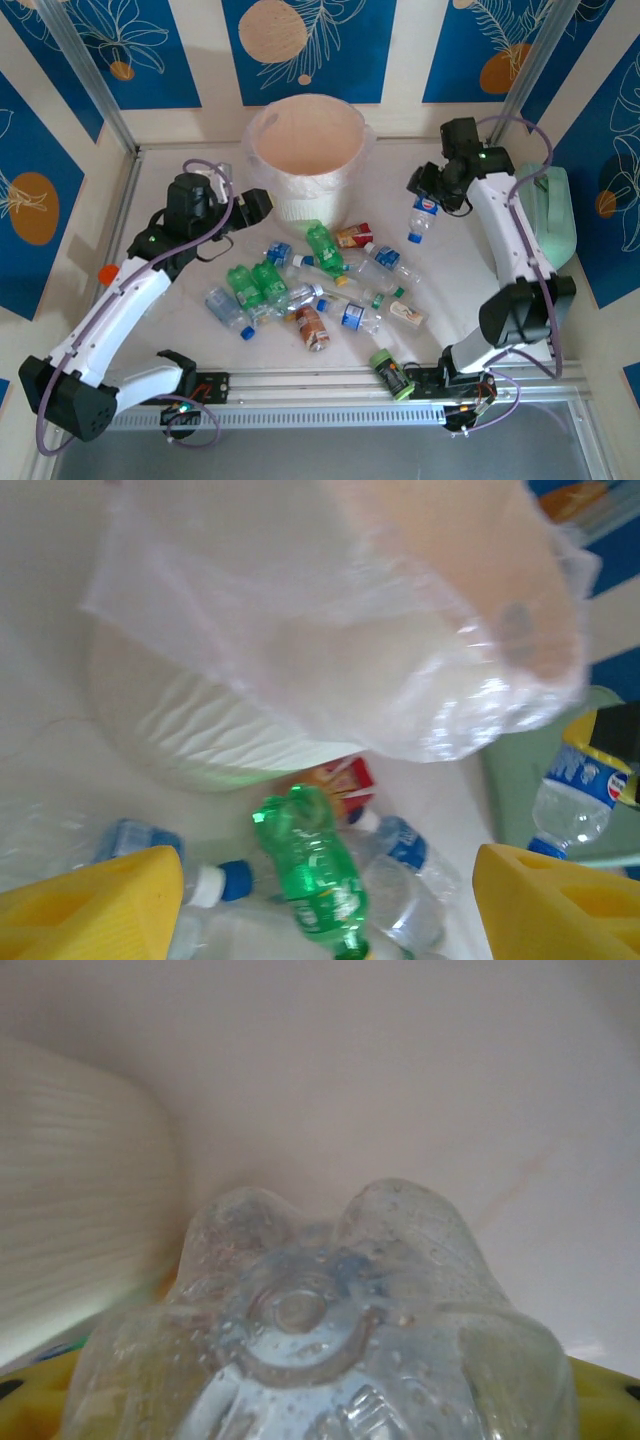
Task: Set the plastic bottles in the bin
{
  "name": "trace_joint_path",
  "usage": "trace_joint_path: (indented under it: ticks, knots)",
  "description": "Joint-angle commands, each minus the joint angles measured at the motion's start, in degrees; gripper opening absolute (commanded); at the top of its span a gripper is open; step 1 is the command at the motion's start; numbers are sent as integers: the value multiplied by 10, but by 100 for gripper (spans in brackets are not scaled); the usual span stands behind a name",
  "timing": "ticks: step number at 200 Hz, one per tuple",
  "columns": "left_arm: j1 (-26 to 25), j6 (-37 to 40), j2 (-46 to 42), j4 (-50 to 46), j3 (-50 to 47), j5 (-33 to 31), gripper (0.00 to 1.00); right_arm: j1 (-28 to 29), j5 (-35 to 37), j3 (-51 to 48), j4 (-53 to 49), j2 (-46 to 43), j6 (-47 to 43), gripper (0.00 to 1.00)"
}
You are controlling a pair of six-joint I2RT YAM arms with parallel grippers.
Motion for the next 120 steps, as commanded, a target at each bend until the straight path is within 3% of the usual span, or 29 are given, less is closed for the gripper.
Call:
trace_joint_path:
  ticks: [1, 37, 69, 98, 120]
  knots:
    - [-30, 10, 17, 92, 28, 113, 77, 33, -111, 40, 18, -40, 52, 57]
    - [-73, -45, 53, 229, 42, 213, 83, 92, -232, 40, 162, -96, 124, 57]
    - [-74, -156, 64, 388, 32, 241, 90, 120, -318, -1, 316, -136, 196, 58]
    - [-77, -221, 76, 472, 31, 264, 97, 134, -351, -20, 381, -147, 238, 59]
    - [-92, -207, 81, 466, 32, 284, 90, 135, -352, -35, 412, -156, 262, 59]
